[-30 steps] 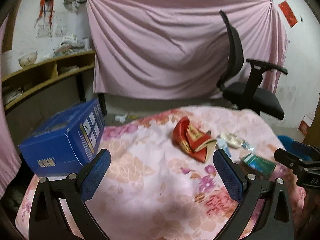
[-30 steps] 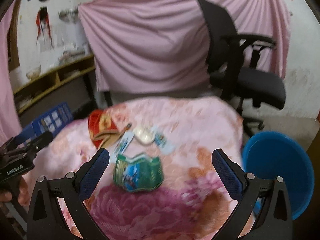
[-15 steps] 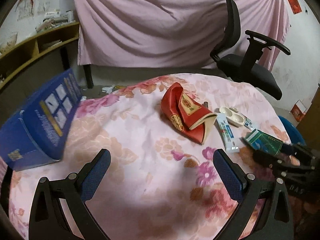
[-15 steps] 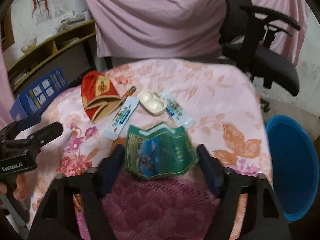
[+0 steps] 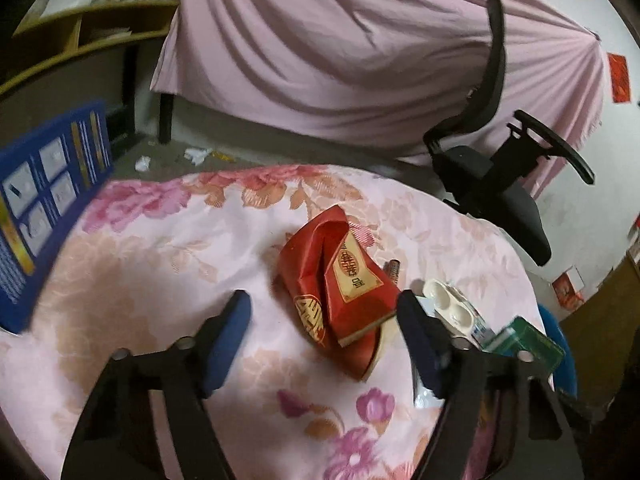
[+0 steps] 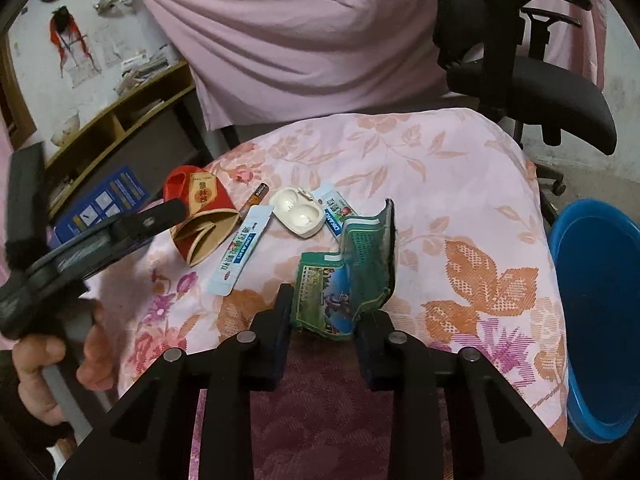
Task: Collect trash
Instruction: 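Grasp the red-gold packet with the left gripper while the right grasps the green wrapper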
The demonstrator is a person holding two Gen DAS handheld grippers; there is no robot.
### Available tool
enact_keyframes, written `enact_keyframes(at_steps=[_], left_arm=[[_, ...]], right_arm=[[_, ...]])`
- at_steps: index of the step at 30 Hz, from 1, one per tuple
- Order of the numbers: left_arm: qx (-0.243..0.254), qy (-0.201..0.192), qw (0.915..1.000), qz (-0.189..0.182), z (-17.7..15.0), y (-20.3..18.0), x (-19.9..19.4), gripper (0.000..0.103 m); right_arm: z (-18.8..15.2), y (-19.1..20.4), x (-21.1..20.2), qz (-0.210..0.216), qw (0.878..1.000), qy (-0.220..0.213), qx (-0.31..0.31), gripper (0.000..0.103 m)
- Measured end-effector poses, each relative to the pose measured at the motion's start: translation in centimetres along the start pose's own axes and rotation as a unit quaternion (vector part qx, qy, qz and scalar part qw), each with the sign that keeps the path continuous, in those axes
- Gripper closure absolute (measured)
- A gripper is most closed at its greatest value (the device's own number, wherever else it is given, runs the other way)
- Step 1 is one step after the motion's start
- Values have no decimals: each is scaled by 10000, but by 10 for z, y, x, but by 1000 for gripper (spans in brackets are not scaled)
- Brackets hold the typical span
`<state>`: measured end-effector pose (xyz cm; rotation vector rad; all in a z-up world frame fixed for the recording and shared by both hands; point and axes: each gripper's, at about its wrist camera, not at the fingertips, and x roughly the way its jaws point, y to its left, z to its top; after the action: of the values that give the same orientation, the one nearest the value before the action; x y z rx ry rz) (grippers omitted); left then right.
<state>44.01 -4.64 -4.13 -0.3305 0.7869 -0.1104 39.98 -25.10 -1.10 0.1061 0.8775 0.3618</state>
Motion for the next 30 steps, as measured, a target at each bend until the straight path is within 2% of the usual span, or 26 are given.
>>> enact_keyframes(at_steps=[7, 12, 19, 21, 24, 30], left_arm=[[-163, 13, 9998, -116, -2, 8, 2, 40], [-147, 45, 9993, -344, -5, 9, 1, 60], [-189, 8, 9991, -379, -7, 6, 0, 63], [-272, 13, 9990, -365, -7, 9, 0, 83], [-439, 37, 9976, -526, -6, 16, 0, 83], [-424, -95, 9969, -650, -6, 18, -7, 88]], right_arm=[[-2, -2, -1, 103, 9999, -10, 30, 77], [-4, -8, -1, 262, 9995, 10, 174, 77], [-5, -9, -1, 270, 9995, 11, 178, 77], [-5, -9, -1, 274, 9995, 9, 182, 77], [-5, -10, -1, 289, 9994, 7, 194, 77], [-5, -9, -3, 312, 9994, -36, 157, 77]])
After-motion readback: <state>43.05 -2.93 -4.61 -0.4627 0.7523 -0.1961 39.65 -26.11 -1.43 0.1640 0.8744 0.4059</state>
